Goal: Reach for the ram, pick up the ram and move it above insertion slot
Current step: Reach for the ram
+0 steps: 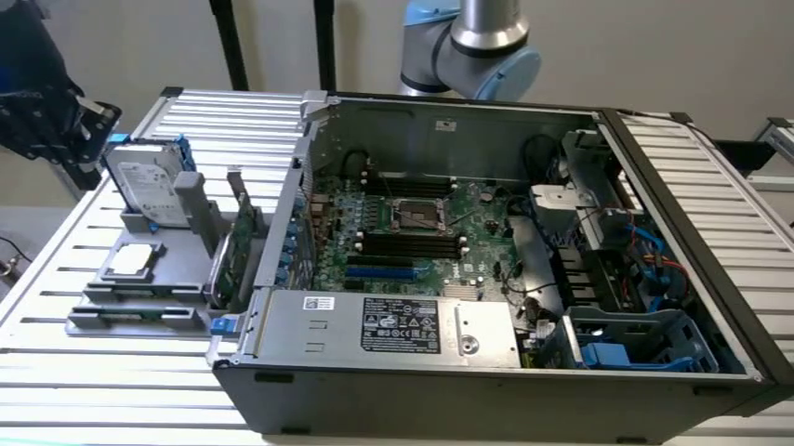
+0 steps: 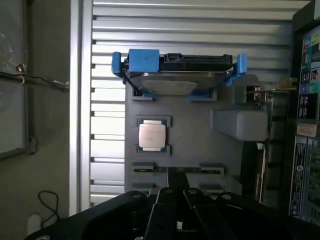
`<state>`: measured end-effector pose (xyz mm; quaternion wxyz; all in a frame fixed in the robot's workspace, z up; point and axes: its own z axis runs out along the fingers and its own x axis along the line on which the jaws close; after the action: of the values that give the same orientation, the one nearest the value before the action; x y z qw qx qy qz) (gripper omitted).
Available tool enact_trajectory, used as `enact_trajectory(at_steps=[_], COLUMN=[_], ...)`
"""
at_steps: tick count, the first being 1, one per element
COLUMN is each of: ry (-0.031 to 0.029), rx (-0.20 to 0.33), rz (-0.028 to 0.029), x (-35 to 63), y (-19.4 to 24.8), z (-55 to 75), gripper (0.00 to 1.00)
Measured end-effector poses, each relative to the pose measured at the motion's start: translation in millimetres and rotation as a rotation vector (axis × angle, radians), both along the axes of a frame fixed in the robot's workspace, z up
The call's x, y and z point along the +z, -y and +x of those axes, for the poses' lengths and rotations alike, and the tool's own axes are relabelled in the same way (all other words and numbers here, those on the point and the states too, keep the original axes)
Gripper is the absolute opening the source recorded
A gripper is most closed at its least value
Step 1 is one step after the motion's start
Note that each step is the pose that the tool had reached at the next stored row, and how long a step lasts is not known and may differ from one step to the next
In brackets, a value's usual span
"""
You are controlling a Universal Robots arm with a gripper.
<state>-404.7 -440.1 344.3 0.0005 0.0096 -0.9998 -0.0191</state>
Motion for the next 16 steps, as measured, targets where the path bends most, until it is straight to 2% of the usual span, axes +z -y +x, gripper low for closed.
enact_trajectory(at_steps=[3, 5, 11, 16], ry=[0.0, 0.0, 0.0, 0.0], rx=[0.0, 0.0, 0.011, 0.019], rz=[0.0, 0.0, 0.0007, 0.0008], x=[-3.3, -4.7, -6.5, -12.7], y=[7.4, 10.0, 12.5, 16.2], z=[0.8, 1.4, 2.5, 4.5], gripper=[0.11, 0.11, 0.11, 0.11])
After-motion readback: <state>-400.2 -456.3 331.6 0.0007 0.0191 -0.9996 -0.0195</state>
